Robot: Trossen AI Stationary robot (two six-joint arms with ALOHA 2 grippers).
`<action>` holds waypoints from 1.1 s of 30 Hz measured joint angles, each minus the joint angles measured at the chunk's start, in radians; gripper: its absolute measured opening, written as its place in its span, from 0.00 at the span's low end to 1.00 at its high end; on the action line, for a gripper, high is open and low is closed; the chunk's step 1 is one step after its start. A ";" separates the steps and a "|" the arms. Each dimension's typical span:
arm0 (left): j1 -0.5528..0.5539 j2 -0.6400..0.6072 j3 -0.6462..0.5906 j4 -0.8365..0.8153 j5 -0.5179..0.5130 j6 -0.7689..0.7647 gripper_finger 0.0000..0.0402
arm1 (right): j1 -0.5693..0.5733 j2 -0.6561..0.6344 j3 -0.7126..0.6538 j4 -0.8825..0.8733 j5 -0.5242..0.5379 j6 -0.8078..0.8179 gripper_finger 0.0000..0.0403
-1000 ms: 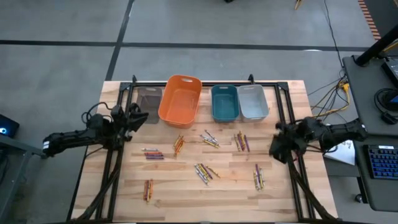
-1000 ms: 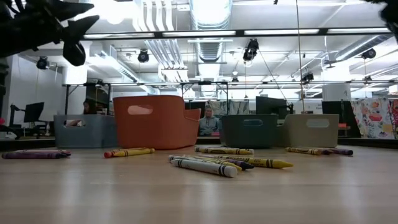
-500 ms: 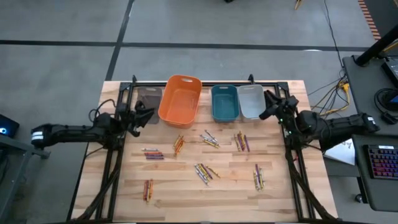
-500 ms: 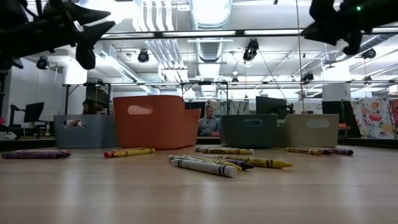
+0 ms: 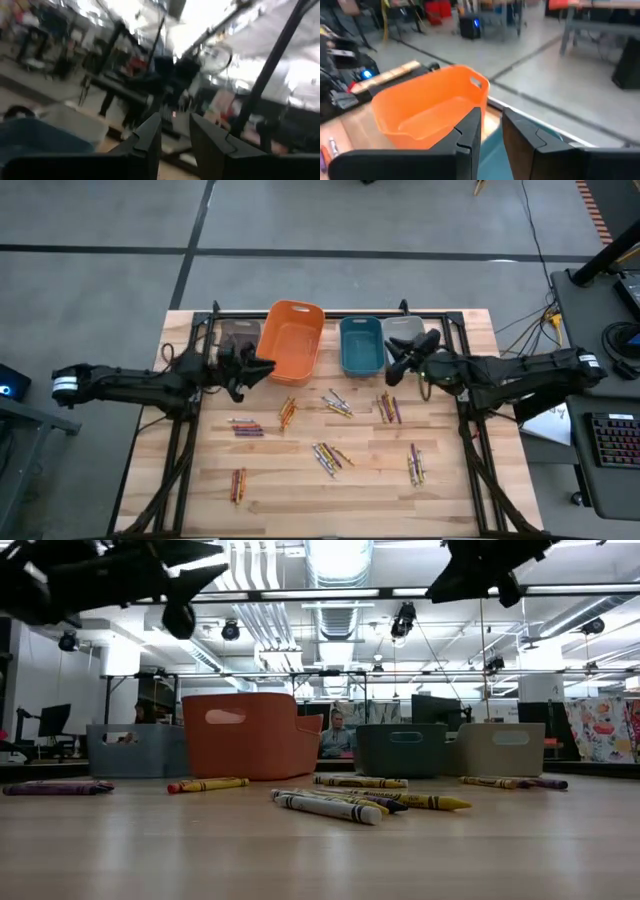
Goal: Sort crayons
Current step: Put the purple crayon into the blue bin
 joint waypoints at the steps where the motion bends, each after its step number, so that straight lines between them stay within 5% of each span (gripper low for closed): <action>1: 0.000 0.013 0.023 -0.045 0.009 0.008 0.21 | 0.000 0.020 0.028 -0.058 -0.012 0.041 0.17; 7: 0.000 0.031 0.186 -0.514 0.011 0.057 0.21 | 0.000 0.141 0.151 -0.423 -0.235 0.316 0.17; 13: 0.000 0.025 0.294 -0.830 -0.105 0.106 0.21 | 0.000 0.252 0.216 -0.679 -0.468 0.528 0.17; 20: 0.000 -0.001 0.326 -0.919 -0.110 0.133 0.21 | 0.000 0.364 0.217 -0.813 -0.684 0.638 0.17; 33: 0.003 0.026 0.352 -0.862 -0.113 0.216 0.21 | -0.001 0.553 0.216 -0.772 -0.733 0.611 0.17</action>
